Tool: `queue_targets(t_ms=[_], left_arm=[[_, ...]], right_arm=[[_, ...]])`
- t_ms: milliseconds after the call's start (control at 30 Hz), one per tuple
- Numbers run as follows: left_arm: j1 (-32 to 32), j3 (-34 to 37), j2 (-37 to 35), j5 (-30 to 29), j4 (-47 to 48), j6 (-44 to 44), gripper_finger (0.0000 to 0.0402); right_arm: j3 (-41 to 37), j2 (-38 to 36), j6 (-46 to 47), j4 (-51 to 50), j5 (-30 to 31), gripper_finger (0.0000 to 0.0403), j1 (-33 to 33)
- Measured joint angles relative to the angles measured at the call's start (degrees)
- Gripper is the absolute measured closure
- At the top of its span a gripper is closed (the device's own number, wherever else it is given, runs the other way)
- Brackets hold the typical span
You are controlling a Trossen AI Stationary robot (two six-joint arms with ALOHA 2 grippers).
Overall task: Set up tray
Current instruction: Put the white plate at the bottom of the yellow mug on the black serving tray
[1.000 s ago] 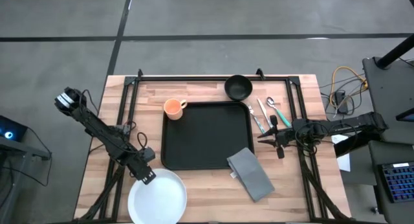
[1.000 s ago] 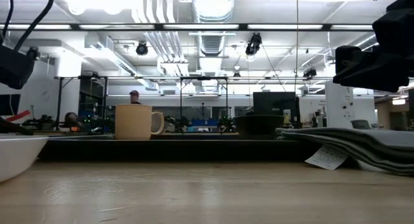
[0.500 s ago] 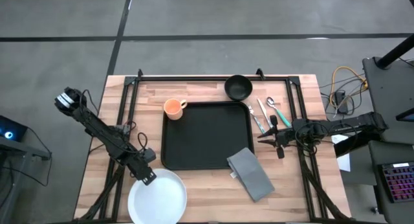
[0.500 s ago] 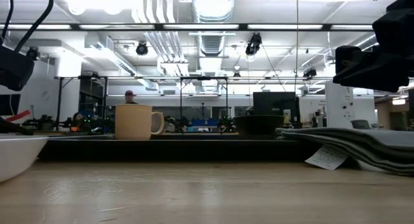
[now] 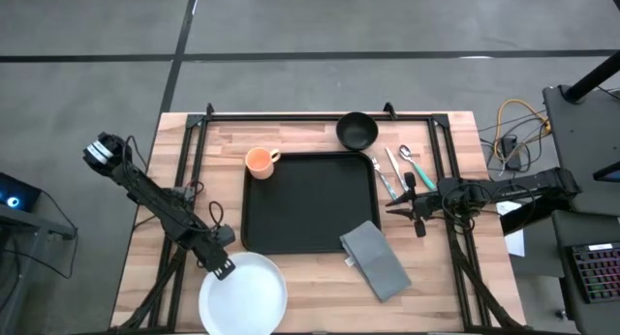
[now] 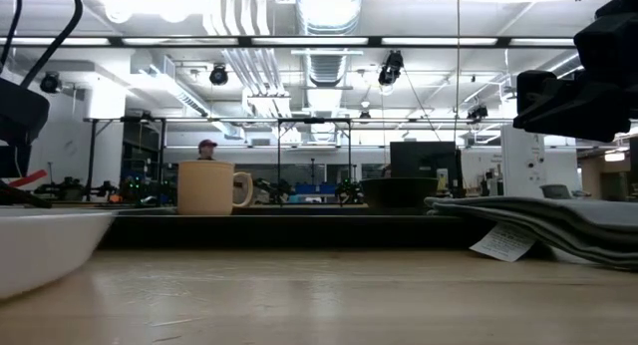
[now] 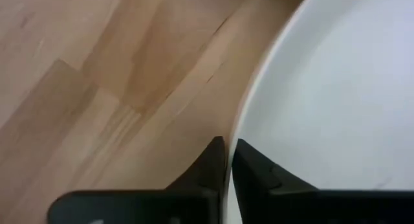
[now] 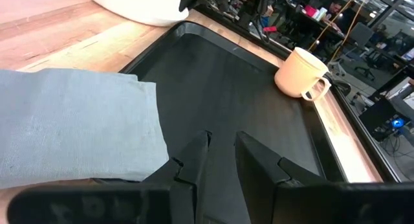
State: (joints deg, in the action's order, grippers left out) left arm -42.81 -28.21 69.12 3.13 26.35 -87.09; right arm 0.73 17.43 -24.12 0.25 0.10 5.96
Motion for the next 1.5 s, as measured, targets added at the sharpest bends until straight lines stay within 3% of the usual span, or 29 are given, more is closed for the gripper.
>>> queue_targets(t_ms=[733,1100,1500], left_arm=[[0.0,0.0,0.0,-1.1,-8.3,5.1,0.0401],[0.1,0.0,0.0,-9.5,-17.9,9.6,0.0401],[0.1,0.0,0.0,-21.4,-18.4,10.4,0.0401]], right_arm=[[0.0,0.0,0.0,0.0,0.0,0.0335,0.0],[0.0,0.0,0.0,0.0,0.0,0.0335,0.0],[0.0,0.0,0.0,0.0,0.0,0.0335,0.0]])
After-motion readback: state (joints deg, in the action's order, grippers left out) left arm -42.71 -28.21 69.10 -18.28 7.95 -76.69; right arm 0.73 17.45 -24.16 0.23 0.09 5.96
